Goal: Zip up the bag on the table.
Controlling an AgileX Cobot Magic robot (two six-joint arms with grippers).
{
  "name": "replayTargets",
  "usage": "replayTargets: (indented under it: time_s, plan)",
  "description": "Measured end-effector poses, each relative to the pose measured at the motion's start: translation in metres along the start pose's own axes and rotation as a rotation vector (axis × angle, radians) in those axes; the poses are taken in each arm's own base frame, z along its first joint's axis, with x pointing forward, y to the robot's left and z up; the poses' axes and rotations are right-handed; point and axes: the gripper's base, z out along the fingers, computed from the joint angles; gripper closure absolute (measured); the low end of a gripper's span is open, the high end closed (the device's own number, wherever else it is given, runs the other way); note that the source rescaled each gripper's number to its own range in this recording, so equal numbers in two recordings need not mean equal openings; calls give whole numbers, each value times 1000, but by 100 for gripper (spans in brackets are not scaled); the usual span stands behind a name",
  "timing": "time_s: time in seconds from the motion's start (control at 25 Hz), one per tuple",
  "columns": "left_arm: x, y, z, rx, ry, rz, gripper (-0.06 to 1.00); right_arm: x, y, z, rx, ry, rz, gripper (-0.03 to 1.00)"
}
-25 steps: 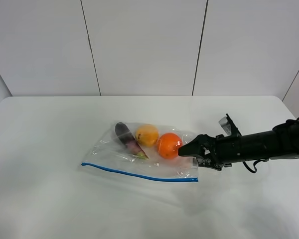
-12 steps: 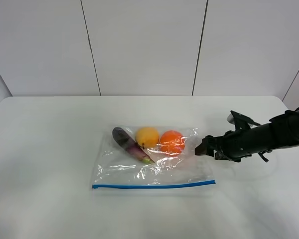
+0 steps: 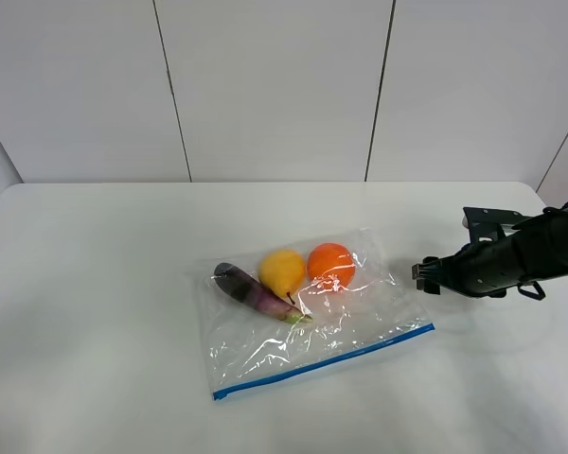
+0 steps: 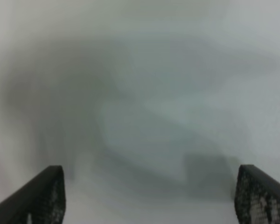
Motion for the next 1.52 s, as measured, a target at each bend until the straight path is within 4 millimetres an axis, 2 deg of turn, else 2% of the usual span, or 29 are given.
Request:
replayTargets:
  time_s: [0.8,1.2,1.36,1.52]
  plan:
    - [0,0,0,0,0,0,-4,0,1,0,-15,3,3,-3]
    - [0,0,0,0,0,0,-4,7,-2,-1,23,16,-12,-3]
    - [0,0,0,0,0,0,-4,5,-3,-11,31,-10,-12,-3]
    - [0,0,0,0,0,0,-4,-10,-3,-37,36,-107,-10,-3]
